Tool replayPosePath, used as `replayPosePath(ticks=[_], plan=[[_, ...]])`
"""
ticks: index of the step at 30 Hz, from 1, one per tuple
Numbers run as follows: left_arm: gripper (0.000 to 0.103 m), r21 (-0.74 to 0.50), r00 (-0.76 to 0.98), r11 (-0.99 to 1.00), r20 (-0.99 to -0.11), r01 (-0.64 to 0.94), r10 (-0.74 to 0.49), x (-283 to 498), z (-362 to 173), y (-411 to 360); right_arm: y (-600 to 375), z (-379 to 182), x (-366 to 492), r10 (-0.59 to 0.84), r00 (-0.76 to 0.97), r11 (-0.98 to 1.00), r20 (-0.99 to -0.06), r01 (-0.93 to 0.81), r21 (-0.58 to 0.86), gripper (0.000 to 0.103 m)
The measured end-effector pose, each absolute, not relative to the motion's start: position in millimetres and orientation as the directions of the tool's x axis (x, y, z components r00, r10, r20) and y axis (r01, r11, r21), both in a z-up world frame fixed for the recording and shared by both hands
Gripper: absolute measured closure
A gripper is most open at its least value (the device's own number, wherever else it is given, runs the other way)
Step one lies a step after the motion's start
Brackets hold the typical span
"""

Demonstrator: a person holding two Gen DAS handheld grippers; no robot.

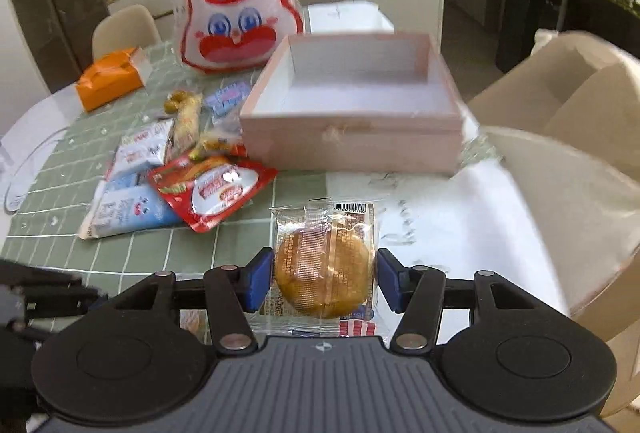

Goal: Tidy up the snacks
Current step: 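Lower the cake into the pink box and open the right gripper while the left drops its packet there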

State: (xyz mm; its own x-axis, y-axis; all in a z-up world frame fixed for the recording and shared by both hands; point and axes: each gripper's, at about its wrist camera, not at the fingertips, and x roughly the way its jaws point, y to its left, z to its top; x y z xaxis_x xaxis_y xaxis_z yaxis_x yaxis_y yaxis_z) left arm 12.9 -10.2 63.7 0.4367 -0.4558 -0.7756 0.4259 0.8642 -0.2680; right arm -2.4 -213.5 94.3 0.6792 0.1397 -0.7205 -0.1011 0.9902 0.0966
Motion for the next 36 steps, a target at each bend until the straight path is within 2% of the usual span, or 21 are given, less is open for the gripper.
replayPosePath(ticks=[2,5,8,10,13,16,19,21,22,25,29,30,31,36], plan=[[0.063,-0.329,0.467,0.846,-0.721,0.418,-0.512,28,87,-8,-223,120,0,0.168,0.714,0.986,-0.679,-0.13,0.107,0.048],[0.063,-0.323,0.549,0.839,-0.643,0.437,-0.533,74,130,-12,-236,161,26,0.198,0.765,0.98,-0.612,-0.151,0.128,0.048],[0.063,-0.371,0.556,0.819,-0.605,0.437,-0.57,137,148,-21,-249,187,75,0.206,0.788,0.977,-0.58,-0.132,0.167,0.048],[0.063,-0.404,0.526,0.809,-0.617,0.428,-0.586,184,139,-31,-254,187,114,0.193,0.783,0.977,-0.591,-0.098,0.188,0.048],[0.058,-0.503,0.442,0.763,-0.623,0.406,-0.645,248,95,-42,-258,171,171,0.126,0.771,0.985,-0.624,-0.021,0.172,0.048],[0.058,-0.53,0.43,0.781,-0.652,0.331,-0.625,287,52,-45,-262,145,222,0.15,0.719,0.982,-0.679,-0.028,0.187,0.047],[0.062,-0.571,0.426,0.748,-0.616,0.338,-0.663,289,47,-37,-267,128,246,0.091,0.67,0.991,-0.736,0.014,0.135,0.047],[0.062,-0.522,0.473,0.771,-0.609,0.366,-0.637,275,60,-31,-272,128,235,0.097,0.682,0.989,-0.725,0.012,0.144,0.043],[0.062,-0.485,0.51,0.793,-0.608,0.369,-0.609,269,68,-25,-275,128,227,0.119,0.686,0.987,-0.718,-0.001,0.163,0.039],[0.062,-0.418,0.607,0.845,-0.592,0.332,-0.531,243,85,-4,-276,123,192,0.192,0.679,0.977,-0.709,-0.06,0.207,0.037],[0.062,-0.393,0.705,0.891,-0.565,0.227,-0.429,194,99,29,-254,115,135,0.37,0.638,0.928,-0.675,-0.286,0.238,0.034],[0.062,-0.393,0.711,0.897,-0.572,0.2,-0.409,185,99,35,-245,110,124,0.41,0.615,0.909,-0.673,-0.34,0.243,0.027],[0.062,-0.398,0.705,0.902,-0.591,0.166,-0.391,176,95,40,-236,104,115,0.438,0.593,0.891,-0.676,-0.383,0.243,0.026],[0.062,-0.389,0.64,0.921,-0.701,0.028,-0.315,148,64,47,-189,62,113,0.491,0.494,0.85,-0.718,-0.452,0.27,0.025]])
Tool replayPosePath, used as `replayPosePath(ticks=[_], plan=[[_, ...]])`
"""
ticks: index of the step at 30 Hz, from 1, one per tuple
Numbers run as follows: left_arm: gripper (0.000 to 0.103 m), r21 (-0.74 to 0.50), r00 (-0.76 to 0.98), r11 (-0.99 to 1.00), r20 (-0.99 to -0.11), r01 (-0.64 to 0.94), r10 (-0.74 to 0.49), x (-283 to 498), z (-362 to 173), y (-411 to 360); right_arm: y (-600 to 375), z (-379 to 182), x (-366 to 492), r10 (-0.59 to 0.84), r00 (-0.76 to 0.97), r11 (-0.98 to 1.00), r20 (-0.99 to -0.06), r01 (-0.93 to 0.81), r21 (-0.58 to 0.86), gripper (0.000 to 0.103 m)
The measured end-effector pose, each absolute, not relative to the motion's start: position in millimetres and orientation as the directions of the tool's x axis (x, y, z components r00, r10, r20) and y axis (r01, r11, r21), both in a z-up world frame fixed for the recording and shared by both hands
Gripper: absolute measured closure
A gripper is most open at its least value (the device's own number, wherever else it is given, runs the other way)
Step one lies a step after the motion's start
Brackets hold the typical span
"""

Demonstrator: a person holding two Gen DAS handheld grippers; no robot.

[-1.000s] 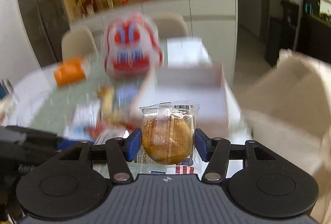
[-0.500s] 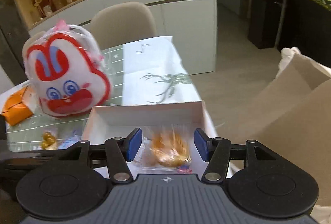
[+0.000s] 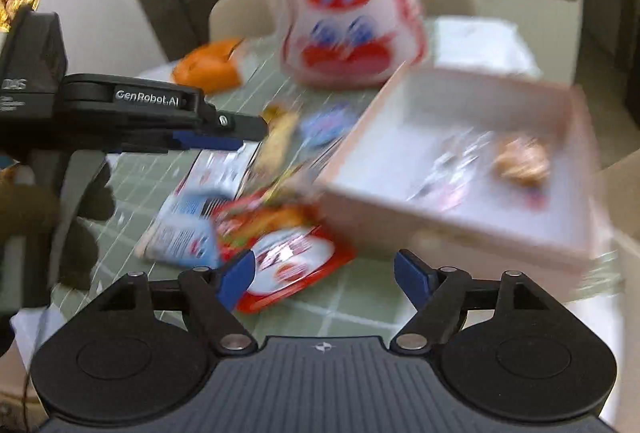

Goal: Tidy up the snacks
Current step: 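Lower the cake into the pink box and open the right gripper while the left drops its packet there, then grasp the brown cookie packet with the right gripper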

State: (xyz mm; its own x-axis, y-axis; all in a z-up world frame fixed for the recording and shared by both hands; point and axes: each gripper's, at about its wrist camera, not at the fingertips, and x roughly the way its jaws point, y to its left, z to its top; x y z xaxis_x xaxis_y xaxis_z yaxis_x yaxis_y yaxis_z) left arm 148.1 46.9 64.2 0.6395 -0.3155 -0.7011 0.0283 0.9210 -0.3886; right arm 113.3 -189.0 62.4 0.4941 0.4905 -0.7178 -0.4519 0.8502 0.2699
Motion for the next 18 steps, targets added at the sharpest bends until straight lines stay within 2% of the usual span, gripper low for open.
replayPosePath(ticks=[5,7,8,9,10,14,18], plan=[[0.062,-0.406,0.617,0.914,-0.721,-0.007,-0.315,139,46,71,-167,34,140,0.478,0.48,0.874,-0.736,-0.341,0.345,0.028],[0.062,-0.408,0.61,0.913,-0.728,-0.02,-0.312,138,41,76,-156,33,136,0.481,0.47,0.871,-0.74,-0.354,0.341,0.044],[0.062,-0.409,0.611,0.912,-0.727,-0.019,-0.313,137,39,77,-149,33,130,0.505,0.446,0.854,-0.74,-0.385,0.351,0.047],[0.062,-0.408,0.61,0.913,-0.727,-0.012,-0.317,137,39,77,-144,30,126,0.519,0.421,0.84,-0.743,-0.412,0.353,0.058],[0.062,-0.404,0.605,0.915,-0.73,-0.006,-0.318,137,38,75,-138,28,121,0.522,0.4,0.83,-0.753,-0.442,0.341,0.078],[0.062,-0.412,0.603,0.91,-0.714,0.05,-0.356,145,44,60,-136,28,89,0.513,0.379,0.813,-0.77,-0.503,0.293,0.091],[0.062,-0.339,0.624,0.929,-0.696,0.15,-0.355,174,52,31,-156,32,65,0.481,0.405,0.832,-0.778,-0.49,0.259,0.093]])
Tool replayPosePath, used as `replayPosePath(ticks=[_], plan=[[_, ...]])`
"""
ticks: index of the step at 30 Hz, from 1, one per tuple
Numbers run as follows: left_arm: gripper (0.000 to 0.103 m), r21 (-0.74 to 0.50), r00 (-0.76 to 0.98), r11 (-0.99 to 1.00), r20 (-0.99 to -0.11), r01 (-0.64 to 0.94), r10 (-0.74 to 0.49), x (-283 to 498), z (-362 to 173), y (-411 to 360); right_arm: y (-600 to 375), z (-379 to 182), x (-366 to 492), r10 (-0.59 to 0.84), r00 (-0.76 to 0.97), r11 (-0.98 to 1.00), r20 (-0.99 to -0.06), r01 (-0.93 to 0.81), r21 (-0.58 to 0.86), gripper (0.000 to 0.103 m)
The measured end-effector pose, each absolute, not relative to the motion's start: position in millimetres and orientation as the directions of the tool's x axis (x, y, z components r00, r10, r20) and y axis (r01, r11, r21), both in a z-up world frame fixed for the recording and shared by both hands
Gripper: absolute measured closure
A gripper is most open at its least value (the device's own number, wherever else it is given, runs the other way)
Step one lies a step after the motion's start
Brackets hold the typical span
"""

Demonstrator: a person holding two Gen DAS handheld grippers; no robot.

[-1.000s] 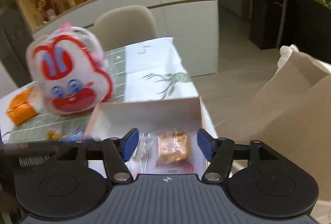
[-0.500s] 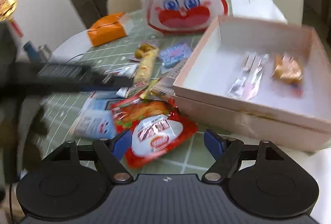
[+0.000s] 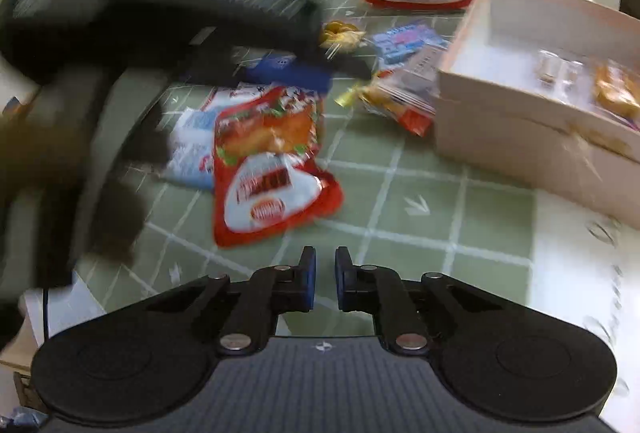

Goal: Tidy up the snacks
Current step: 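Grasp the brown cookie packet with the right gripper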

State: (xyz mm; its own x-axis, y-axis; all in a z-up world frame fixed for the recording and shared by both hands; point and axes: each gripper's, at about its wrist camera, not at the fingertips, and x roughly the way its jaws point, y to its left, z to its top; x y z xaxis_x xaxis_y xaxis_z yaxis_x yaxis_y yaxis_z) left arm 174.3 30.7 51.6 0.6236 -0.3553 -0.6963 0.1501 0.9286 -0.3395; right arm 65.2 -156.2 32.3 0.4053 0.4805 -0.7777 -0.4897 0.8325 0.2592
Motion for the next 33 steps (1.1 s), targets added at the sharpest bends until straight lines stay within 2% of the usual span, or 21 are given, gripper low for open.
replayPosePath(ticks=[5,9,12,16,21,26,28,30,33], plan=[[0.062,-0.237,0.562,0.956,-0.773,0.173,-0.293,217,38,9,-181,41,40,0.405,0.48,0.872,-0.778,-0.46,0.17,0.091],[0.062,-0.272,0.546,0.941,-0.767,0.199,-0.337,224,33,9,-196,37,42,0.372,0.501,0.893,-0.782,-0.422,0.155,0.082],[0.079,-0.231,0.557,0.944,-0.764,0.235,-0.325,214,35,7,-204,36,46,0.35,0.525,0.907,-0.776,-0.396,0.142,0.082],[0.081,-0.164,0.557,0.942,-0.771,0.293,-0.307,184,38,5,-208,41,65,0.31,0.594,0.925,-0.742,-0.369,0.091,0.068],[0.082,-0.141,0.534,0.95,-0.799,0.278,-0.275,151,33,14,-202,51,108,0.278,0.66,0.93,-0.698,-0.367,0.024,0.067],[0.082,-0.267,0.555,0.943,-0.763,0.198,-0.332,129,43,43,-187,49,145,0.34,0.612,0.915,-0.714,-0.391,0.1,0.06],[0.082,-0.286,0.592,0.945,-0.739,0.159,-0.323,127,50,56,-180,47,151,0.393,0.58,0.906,-0.714,-0.375,0.194,0.041],[0.082,-0.316,0.634,0.943,-0.708,0.108,-0.31,125,57,71,-172,44,155,0.459,0.564,0.887,-0.686,-0.338,0.315,0.032],[0.082,-0.356,0.681,0.934,-0.673,0.042,-0.287,126,63,91,-153,35,168,0.469,0.57,0.879,-0.675,-0.227,0.419,0.029]])
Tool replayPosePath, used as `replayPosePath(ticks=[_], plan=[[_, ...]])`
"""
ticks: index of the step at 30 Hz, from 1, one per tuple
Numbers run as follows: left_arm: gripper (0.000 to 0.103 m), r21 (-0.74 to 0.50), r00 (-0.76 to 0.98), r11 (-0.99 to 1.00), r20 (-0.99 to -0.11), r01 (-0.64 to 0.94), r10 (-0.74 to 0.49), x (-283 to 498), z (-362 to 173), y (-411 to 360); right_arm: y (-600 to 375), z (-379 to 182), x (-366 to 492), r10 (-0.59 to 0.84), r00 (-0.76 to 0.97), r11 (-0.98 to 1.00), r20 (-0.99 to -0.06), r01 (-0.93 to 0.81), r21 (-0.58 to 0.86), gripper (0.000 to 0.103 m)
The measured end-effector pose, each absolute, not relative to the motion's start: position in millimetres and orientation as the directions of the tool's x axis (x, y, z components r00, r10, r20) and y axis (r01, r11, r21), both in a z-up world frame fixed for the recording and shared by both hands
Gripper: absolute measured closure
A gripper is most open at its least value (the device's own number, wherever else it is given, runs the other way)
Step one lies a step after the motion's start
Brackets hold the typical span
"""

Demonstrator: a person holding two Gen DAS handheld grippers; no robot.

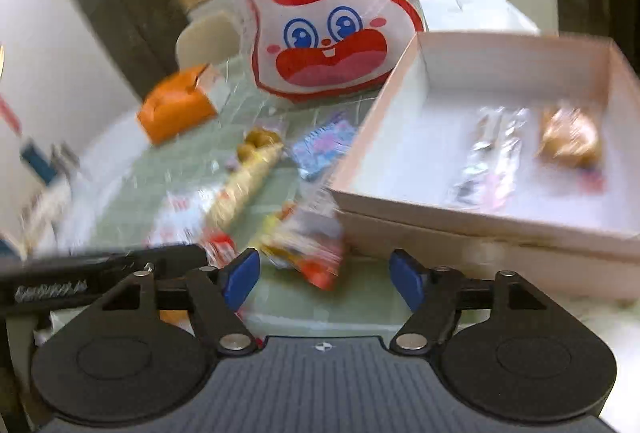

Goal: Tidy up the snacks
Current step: 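Grasp the brown cookie packet with the right gripper, then grasp the yellow candy bag with the left gripper while the right holds the cookie packet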

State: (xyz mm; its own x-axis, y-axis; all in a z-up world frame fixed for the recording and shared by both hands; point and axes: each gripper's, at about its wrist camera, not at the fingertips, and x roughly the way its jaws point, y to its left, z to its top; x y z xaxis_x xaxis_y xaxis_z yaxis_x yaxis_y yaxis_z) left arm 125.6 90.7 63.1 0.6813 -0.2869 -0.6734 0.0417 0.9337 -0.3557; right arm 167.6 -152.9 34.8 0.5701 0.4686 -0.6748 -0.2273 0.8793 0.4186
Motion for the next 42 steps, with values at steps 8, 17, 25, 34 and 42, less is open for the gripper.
replayPosePath(ticks=[8,17,25,34,42], plan=[[0.082,-0.401,0.734,0.916,-0.624,-0.005,-0.269,141,62,116,-104,21,192,0.337,0.613,0.937,-0.714,-0.143,0.32,0.062],[0.082,-0.429,0.63,0.898,-0.672,0.099,-0.39,169,38,86,-153,32,111,0.413,0.542,0.897,-0.732,-0.383,0.222,0.068],[0.08,-0.355,0.505,0.895,-0.739,0.27,-0.445,161,22,26,-237,32,49,0.307,0.613,0.95,-0.728,-0.157,0.269,0.072],[0.078,-0.277,0.402,0.867,-0.799,0.415,-0.448,108,28,-22,-255,35,31,0.299,0.653,0.952,-0.696,-0.155,0.264,0.042],[0.078,-0.303,0.41,0.882,-0.798,0.361,-0.442,77,39,-17,-238,30,38,0.289,0.633,0.956,-0.718,-0.232,0.179,0.034]])
